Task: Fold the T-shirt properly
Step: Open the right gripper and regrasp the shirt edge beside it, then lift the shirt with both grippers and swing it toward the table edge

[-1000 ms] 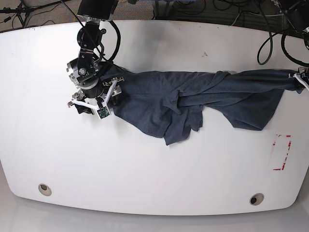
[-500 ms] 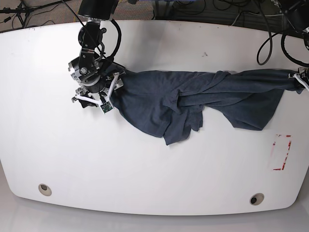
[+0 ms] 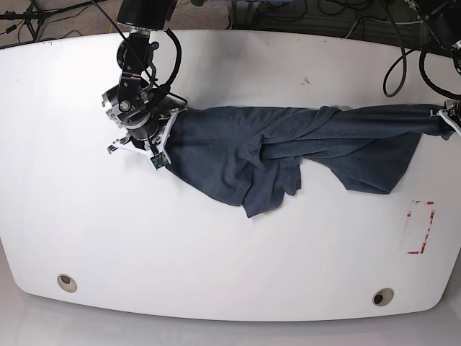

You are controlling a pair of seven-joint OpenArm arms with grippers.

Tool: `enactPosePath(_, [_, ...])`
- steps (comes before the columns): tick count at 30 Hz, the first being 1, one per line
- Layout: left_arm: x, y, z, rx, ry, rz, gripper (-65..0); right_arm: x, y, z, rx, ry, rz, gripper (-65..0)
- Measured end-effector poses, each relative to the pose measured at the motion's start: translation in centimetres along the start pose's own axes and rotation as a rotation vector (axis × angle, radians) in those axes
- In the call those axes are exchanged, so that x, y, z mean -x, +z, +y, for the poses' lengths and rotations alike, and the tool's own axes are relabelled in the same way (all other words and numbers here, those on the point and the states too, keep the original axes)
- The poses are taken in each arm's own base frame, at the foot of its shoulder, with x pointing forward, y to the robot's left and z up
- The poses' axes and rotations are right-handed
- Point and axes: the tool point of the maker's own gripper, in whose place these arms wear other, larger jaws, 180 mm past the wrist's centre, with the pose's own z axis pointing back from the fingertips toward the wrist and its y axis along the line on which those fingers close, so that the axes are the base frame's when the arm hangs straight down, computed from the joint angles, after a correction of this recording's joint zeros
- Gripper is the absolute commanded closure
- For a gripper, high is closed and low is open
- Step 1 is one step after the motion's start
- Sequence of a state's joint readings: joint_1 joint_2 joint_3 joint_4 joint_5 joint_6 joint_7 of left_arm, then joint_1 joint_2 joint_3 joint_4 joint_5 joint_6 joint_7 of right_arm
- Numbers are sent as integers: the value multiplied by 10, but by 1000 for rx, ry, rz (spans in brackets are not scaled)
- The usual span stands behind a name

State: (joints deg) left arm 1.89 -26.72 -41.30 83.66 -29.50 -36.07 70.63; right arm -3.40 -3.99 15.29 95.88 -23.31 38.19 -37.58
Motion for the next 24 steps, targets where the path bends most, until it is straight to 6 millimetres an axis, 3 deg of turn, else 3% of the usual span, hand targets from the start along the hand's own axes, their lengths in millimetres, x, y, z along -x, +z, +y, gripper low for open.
enactPosePath(6, [0, 0, 0, 1, 1, -1, 0, 1, 6, 0, 5, 10, -3, 0])
enactPosePath(12, [-2, 0, 0, 2, 1, -6, 0, -12, 30, -8, 63, 34, -52, 0])
enactPosePath(17, [-25, 2, -2, 4, 3, -57, 0, -31, 45, -18, 111, 43, -94, 0])
enactPosePath(24, [-68, 5, -13, 12, -48, -127, 0, -54, 51, -36, 158, 59, -127, 0])
